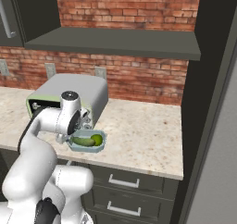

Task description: Take the lime and cucumber out of the freezer and place them in the tupperware container on the counter. Then put the tupperware containing the vegetables back in the freezer.

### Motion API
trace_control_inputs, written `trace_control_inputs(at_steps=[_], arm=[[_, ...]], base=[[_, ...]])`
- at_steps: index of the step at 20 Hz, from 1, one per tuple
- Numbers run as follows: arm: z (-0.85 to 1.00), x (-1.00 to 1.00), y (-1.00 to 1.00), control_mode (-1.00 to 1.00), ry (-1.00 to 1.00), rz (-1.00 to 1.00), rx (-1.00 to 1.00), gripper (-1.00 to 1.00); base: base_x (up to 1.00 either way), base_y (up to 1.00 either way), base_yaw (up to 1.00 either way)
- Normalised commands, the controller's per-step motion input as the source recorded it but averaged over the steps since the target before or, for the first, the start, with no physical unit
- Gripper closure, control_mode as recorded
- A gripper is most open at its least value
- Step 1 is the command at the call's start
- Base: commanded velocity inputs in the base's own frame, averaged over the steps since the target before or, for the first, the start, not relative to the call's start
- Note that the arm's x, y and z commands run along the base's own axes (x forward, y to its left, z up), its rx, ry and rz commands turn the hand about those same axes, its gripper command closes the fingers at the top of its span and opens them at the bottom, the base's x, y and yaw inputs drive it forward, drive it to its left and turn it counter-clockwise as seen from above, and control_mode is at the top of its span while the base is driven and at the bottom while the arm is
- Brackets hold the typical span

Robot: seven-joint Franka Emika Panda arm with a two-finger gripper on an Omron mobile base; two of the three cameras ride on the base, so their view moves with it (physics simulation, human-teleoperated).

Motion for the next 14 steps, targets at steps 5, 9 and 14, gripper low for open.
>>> trace_control_inputs(at_steps=[5, 9, 14], arm=[[0.0, -0.04, 0.24, -1.0, 0.04, -0.38, 0.2, -1.0], [0.0, 0.01, 0.45, -1.0, 0.19, -0.41, 0.06, -1.0], [0.0, 0.15, 0.16, -1.0, 0.15, -0.21, 0.0, -1.0]], base=[[0.0, 0.0, 0.0], [0.0, 0.0, 0.0], [0.0, 0.0, 0.0]])
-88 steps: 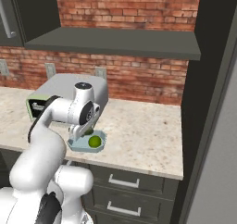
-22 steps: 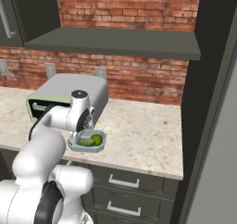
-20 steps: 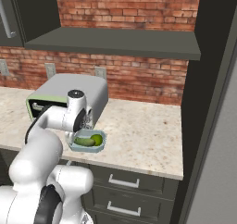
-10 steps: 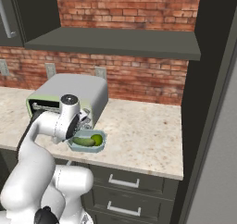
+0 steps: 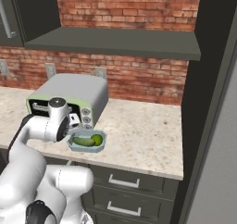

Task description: Take the lime and cucumber out of the freezer and place them in the tupperware container on the counter. Then put the tupperware containing the vegetables back in the freezer.

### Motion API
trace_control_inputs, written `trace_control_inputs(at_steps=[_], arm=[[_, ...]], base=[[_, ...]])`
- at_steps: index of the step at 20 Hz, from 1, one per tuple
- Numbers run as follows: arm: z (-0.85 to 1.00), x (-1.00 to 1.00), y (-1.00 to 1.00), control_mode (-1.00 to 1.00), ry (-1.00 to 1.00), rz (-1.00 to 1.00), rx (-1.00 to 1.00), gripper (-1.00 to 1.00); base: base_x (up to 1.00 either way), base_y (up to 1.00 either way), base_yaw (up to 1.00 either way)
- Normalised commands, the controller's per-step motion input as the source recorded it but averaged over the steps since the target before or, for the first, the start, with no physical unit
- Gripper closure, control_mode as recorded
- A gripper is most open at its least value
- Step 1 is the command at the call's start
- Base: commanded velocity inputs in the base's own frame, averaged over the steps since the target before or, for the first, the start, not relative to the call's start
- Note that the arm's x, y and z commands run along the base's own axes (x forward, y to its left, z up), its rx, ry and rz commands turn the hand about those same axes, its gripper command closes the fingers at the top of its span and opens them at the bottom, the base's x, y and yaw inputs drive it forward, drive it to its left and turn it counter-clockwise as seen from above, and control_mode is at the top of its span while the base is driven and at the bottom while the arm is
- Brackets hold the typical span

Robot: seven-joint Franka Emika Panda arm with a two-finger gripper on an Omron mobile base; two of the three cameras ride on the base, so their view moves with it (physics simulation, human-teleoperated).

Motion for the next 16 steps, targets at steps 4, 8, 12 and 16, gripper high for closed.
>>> trace_control_inputs(at_steps=[4, 8, 12, 16], arm=[[-0.06, 0.12, 0.0, -1.0, 0.04, -0.13, 0.0, -1.0], [-0.07, 0.12, 0.0, -1.0, 0.05, -0.08, 0.0, -1.0], [-0.07, 0.09, 0.0, -1.0, 0.02, -0.04, 0.0, -1.0], [-0.21, 0.15, 0.0, -1.0, 0.03, -0.01, 0.0, -1.0]], base=[[0.0, 0.0, 0.0], [0.0, 0.0, 0.0], [0.0, 0.0, 0.0], [0.0, 0.0, 0.0]])
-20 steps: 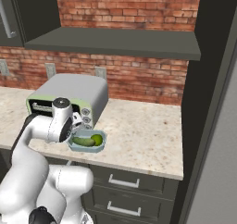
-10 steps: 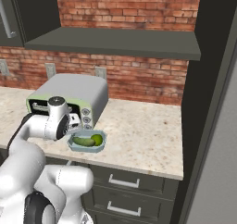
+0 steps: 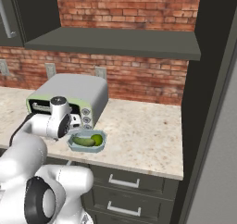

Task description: Take the lime and cucumber out of the freezer and place them in the tupperware container on the counter. Then put the tupperware containing the vegetables back in the freezer.

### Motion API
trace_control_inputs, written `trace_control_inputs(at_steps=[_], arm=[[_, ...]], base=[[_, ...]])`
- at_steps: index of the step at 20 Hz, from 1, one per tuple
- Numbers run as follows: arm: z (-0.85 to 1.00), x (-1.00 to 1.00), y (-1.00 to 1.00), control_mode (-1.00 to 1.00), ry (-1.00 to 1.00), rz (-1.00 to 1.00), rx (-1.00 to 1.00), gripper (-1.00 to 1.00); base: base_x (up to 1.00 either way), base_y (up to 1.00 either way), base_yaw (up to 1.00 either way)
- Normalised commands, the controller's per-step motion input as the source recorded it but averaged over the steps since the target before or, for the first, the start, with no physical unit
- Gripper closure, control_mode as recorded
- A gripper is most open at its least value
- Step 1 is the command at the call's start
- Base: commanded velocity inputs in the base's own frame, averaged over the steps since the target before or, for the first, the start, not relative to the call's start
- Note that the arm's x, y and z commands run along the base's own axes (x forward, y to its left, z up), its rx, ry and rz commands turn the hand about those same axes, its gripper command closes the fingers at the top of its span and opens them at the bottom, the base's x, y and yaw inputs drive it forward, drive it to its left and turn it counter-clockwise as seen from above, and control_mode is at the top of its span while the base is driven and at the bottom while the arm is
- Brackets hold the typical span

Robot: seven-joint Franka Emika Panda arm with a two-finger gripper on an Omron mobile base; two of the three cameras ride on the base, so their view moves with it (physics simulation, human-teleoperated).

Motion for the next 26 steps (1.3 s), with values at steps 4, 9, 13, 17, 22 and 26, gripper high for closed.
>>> trace_control_inputs(at_steps=[4, 9, 13, 17, 22, 26], arm=[[-0.35, 0.14, 0.06, -1.0, 0.03, 0.0, 0.0, -1.0], [-0.25, 0.18, 0.1, -1.0, 0.01, 0.0, 0.0, -1.0], [-0.12, 0.1, 0.15, -1.0, 0.04, 0.0, 0.0, -1.0], [-0.16, 0.0, 0.02, -1.0, 0.02, -0.01, 0.0, -1.0], [-0.2, 0.0, 0.0, -1.0, 0.03, -0.04, 0.0, -1.0], [-0.27, -0.19, 0.05, -1.0, 0.01, -0.13, 0.0, -1.0]], base=[[0.0, 0.0, 0.0], [0.0, 0.0, 0.0], [0.0, 0.0, 0.0], [0.0, 0.0, 0.0], [0.0, 0.0, 0.0], [0.0, 0.0, 0.0]])
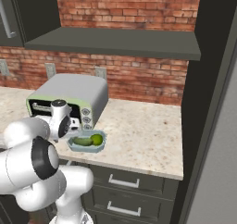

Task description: Take the lime and cucumber out of the freezer and place them in the tupperware container on the counter. Then put the tupperware containing the vegetables back in the freezer.

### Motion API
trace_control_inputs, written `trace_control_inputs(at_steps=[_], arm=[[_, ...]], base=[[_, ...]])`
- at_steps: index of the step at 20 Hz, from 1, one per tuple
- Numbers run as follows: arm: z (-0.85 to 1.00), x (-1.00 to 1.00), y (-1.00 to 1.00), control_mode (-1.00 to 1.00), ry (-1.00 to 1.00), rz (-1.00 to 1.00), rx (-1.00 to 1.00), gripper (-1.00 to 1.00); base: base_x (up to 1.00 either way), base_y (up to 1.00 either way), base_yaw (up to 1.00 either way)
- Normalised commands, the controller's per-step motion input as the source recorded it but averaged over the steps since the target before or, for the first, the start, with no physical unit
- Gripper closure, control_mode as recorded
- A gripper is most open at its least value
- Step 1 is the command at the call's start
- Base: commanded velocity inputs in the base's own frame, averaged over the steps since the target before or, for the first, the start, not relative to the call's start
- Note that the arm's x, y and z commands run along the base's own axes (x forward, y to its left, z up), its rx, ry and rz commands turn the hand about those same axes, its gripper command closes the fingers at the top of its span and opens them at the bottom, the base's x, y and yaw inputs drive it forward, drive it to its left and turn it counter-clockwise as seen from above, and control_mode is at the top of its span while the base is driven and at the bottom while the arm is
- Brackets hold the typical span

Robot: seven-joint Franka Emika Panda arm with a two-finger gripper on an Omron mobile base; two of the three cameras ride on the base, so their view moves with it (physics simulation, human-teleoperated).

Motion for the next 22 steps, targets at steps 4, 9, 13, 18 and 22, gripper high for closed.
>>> trace_control_inputs(at_steps=[4, 9, 13, 18, 22], arm=[[-0.17, -0.49, 0.0, -1.0, 0.0, -0.16, 0.0, -1.0], [-0.08, -0.15, -0.01, -1.0, 0.0, -0.11, 0.0, -1.0], [-0.19, 0.51, 0.0, -1.0, 0.04, -0.02, 0.01, -1.0], [-0.18, 0.65, -0.06, -1.0, 0.12, 0.0, 0.02, -1.0], [-0.19, 0.12, -0.03, -1.0, 0.03, 0.0, 0.0, -1.0]], base=[[0.0, 0.0, 0.0], [0.0, 0.0, 0.0], [0.0, 0.0, 0.0], [0.0, 0.0, 0.0], [0.0, 0.0, 0.0]])
